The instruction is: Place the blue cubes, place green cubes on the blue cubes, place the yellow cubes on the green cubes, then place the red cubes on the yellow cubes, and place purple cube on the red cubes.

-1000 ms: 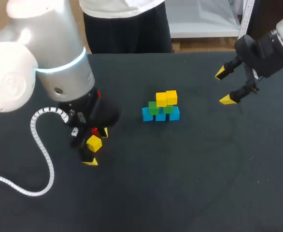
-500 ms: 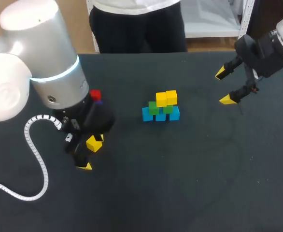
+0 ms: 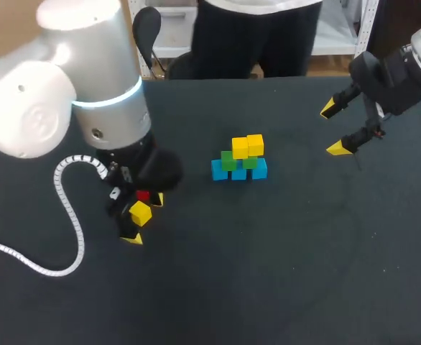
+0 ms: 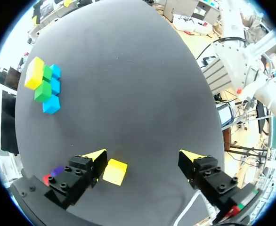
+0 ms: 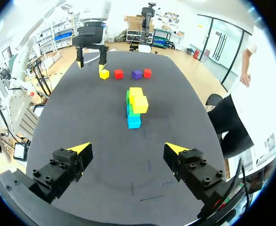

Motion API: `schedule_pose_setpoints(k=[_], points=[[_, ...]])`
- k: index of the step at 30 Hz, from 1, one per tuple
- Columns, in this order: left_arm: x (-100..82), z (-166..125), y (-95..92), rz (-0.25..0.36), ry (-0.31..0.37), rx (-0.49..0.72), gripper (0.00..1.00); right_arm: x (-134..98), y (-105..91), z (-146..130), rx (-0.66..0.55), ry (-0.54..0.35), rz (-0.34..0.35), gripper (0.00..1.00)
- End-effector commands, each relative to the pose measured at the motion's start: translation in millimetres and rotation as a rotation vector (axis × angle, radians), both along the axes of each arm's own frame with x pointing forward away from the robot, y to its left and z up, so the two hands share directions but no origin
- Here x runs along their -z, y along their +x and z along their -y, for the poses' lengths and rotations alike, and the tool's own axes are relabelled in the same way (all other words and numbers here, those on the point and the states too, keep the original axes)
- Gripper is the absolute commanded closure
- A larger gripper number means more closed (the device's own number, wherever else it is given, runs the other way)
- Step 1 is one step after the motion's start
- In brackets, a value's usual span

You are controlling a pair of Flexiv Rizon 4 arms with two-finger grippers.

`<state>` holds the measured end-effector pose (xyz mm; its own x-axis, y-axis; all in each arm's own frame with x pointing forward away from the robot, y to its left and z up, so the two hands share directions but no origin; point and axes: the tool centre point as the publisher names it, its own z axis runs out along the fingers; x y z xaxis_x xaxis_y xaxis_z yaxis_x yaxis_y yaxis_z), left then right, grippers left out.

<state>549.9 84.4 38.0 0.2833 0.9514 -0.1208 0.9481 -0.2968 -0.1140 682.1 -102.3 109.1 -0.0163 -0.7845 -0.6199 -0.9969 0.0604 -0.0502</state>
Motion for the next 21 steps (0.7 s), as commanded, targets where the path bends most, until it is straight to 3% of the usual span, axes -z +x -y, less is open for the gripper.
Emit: schedule_pose_setpoints(k=[1, 21], points=[[4.6, 4.3, 3.7, -0.033, 0.018, -0.002, 0.00, 0.0, -1.0, 0.4, 0.001, 0.002, 0.002, 0.00], [13.0, -2.0, -3.6, -0.049, 0.048, -0.031, 0.00, 0.0, -1.0, 0.4, 0.001, 0.002, 0.002, 0.00]])
